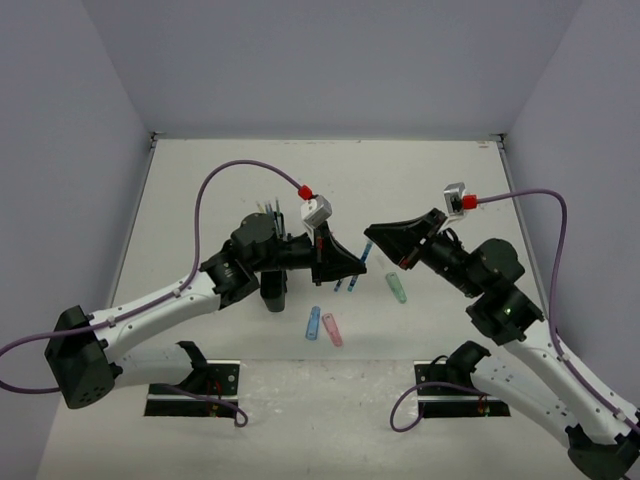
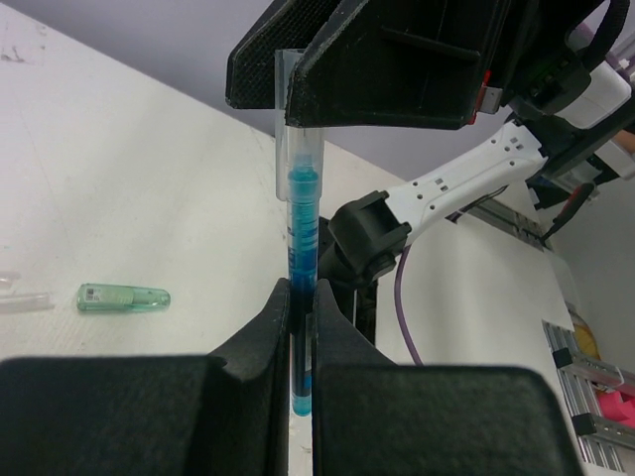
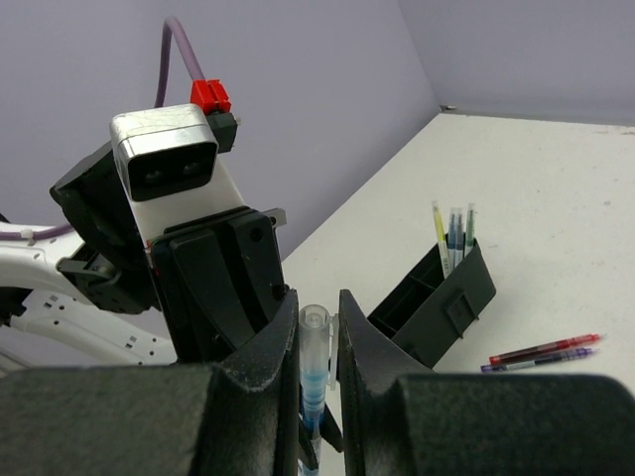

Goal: Sort the stationery into containers
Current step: Close the pen cap on the pen.

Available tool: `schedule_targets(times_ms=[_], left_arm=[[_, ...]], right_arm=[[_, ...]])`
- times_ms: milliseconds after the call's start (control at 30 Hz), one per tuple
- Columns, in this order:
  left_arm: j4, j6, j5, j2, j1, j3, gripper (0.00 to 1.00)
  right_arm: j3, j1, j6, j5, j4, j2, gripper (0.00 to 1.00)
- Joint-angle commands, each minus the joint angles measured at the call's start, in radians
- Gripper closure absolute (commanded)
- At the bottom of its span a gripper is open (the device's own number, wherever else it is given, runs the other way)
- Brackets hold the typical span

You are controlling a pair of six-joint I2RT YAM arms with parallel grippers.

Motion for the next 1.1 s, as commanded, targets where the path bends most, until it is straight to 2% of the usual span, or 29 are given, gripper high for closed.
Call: schedule_targets(times_ms=[0,200,400,667,800,967,1067], left_arm=[[0.188,0.007,-0.085,-0.056,-0.002,0.067,1.0],[0.254,0.013,-0.12,-0.089,-0.002,0.084,1.0],[0.197,0.065,-0.187,-0.101,0.003,0.183,1.0],[0.154,0.077,-0.196,-0.126,0.097,0.262,1.0],[0.173,0.027,-0.133,-0.131,0.204,0.276,1.0],[0.177,0.016,-0.055,-0.095,0.22,0.312,1.0],[0.231,-0.014,0.0,-0.104,0.219,0.224,1.0]], right_arm=[[-0.053,0.01,0.046,-0.081,-0.068,0.031,1.0],[-0.129,0.034,0.057,-0.067,-0.03,0.046,1.0],[-0.213,0.079,0.057,-0.048,0.016,0.088,1.0],[-0.311,0.145,0.076,-0.033,0.088,0.177,1.0],[-0.332,0.147,0.089,-0.051,0.098,0.205,1.0],[-0.304,0.15,0.081,-0.087,0.077,0.269,1.0],[-0.27,0.149,0.094,-0.092,0.061,0.233,1.0]])
